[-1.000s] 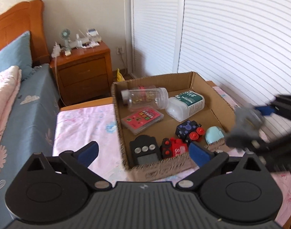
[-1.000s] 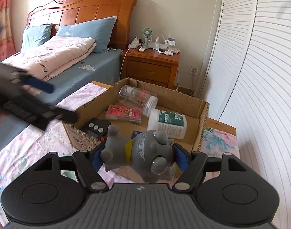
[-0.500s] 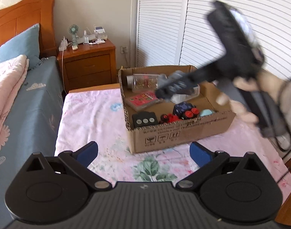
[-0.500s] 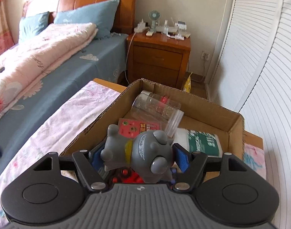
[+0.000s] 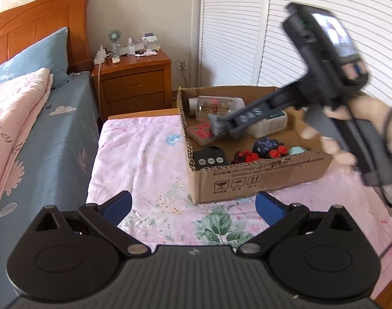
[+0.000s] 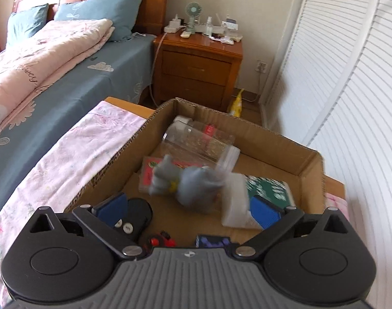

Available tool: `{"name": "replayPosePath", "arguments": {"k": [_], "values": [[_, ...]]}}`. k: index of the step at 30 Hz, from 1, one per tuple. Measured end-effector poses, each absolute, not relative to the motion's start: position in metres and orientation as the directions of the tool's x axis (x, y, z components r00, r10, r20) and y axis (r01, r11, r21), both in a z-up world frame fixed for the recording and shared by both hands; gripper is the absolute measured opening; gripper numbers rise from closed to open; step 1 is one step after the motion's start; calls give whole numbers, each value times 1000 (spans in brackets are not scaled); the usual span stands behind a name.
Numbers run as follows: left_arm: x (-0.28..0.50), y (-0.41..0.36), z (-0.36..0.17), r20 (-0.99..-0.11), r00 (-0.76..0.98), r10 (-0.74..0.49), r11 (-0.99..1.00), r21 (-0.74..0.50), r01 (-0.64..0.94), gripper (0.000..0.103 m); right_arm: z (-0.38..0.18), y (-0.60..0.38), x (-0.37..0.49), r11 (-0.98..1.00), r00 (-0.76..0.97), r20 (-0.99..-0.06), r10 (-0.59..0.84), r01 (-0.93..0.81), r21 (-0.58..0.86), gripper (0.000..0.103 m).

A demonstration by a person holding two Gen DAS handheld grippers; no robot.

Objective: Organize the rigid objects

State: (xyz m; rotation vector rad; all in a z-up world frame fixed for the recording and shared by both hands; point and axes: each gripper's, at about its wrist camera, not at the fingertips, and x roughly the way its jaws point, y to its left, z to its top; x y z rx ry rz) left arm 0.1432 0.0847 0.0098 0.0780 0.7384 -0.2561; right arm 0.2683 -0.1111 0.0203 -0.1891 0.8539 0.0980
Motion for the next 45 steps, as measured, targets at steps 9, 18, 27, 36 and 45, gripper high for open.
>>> {"name": "replayPosePath", "arguments": {"k": [9,18,27,36,45], "values": [[146,76,12,-689,715,-115,985,17,174,102,31,-125,191,982,653,-744,-141,-5,-191,103],[136,60,18,-715,694,-83,988,32,151,102,21,-146,127,988,611,-779,-141,134,-74,103],[131,49,26,-711,696,-97,988,14,152,102,33,-152,103,985,644,-752,-141,165,-43,103],[130,45,29,-716,693,-79,989,30,144,102,36,-154,99,985,655,-743,-139,170,-34,103],[130,43,30,-720,688,-88,988,22,150,102,39,-155,97,984,660,-738,-138,174,-28,103]]}}
